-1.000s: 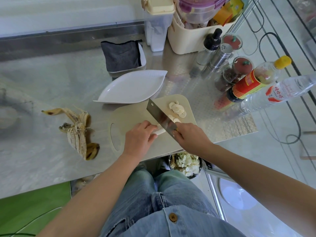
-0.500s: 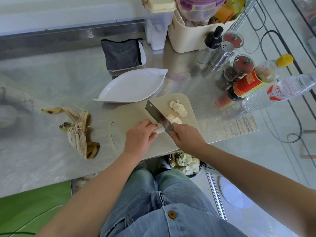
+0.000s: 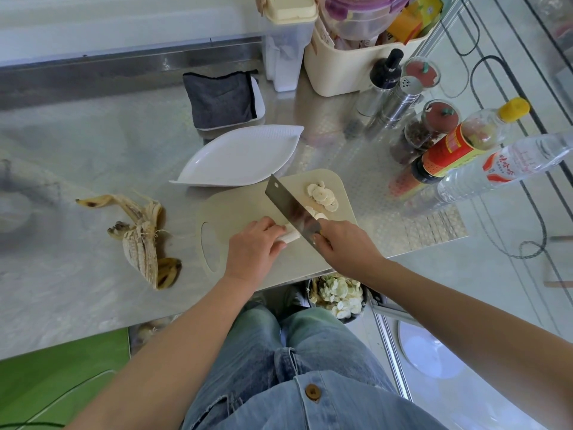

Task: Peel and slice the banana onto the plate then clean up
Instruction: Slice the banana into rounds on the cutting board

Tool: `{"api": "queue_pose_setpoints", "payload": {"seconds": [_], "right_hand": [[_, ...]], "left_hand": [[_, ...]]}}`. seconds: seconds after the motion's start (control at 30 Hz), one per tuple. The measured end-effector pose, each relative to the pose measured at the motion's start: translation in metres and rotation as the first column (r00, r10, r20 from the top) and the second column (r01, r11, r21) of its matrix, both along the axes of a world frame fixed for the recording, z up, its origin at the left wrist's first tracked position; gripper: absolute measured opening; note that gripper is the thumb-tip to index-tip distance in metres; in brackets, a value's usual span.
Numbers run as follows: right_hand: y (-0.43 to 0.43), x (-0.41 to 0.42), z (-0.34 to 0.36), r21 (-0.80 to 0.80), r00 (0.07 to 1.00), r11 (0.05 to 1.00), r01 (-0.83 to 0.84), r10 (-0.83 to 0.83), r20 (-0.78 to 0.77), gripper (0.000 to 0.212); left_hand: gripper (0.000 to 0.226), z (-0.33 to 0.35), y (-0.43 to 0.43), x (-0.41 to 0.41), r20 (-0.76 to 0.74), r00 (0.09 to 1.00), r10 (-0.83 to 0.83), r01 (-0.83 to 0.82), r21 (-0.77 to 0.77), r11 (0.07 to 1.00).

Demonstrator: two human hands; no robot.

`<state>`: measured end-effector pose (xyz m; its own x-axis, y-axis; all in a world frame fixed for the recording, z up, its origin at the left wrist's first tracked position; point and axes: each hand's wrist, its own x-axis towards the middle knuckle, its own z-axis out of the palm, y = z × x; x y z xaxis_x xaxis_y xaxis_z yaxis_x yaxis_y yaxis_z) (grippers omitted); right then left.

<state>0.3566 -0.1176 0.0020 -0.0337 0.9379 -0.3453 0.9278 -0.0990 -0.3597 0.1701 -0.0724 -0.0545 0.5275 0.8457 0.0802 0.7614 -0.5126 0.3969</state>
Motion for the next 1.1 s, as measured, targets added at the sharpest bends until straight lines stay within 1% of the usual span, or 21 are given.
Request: {"api": "queue_pose_setpoints", "payload": {"seconds": [0.27, 0.53, 0.67, 0.83, 0.9, 1.1], "right_hand": [[-0.002, -0.004, -0.003, -0.047, 1.0, 0.999, -0.018, 0.019, 0.024, 0.015], [0.0, -0.012, -0.019, -0.099, 0.999, 0.994, 0.038, -0.038, 0.007, 0.015], [0.0, -0.011, -0.02, -0.089, 0.999, 0.995, 0.039, -0.038, 0.013, 0.018], [0.0, -0.006, -0.007, -0.024, 0.999, 0.999, 0.039, -0.039, -0.019, 0.016], [-0.002, -0.004, -0.001, -0.01, 1.0, 1.0, 0.021, -0.021, -0.009, 0.017], [-0.003, -0.004, 0.003, -0.045, 0.999, 0.999, -0.023, 0.024, 0.022, 0.018]], "left_hand": [[0.027, 0.0, 0.0, 0.0, -0.008, 1.0, 0.0, 0.0, -0.004, 1.0], [0.029, -0.001, 0.001, 0.0, 0.013, 1.0, 0.002, -0.002, -0.007, 1.0], [0.03, -0.002, 0.001, 0.0, 0.015, 1.0, 0.002, -0.002, -0.008, 1.0], [0.028, -0.001, 0.001, 0.0, 0.007, 1.0, 0.006, -0.006, -0.007, 1.0], [0.027, -0.001, 0.001, 0.0, 0.006, 1.0, 0.005, -0.005, -0.006, 1.0], [0.026, -0.001, 0.001, 0.001, -0.002, 1.0, 0.004, -0.004, -0.006, 1.0]]}}
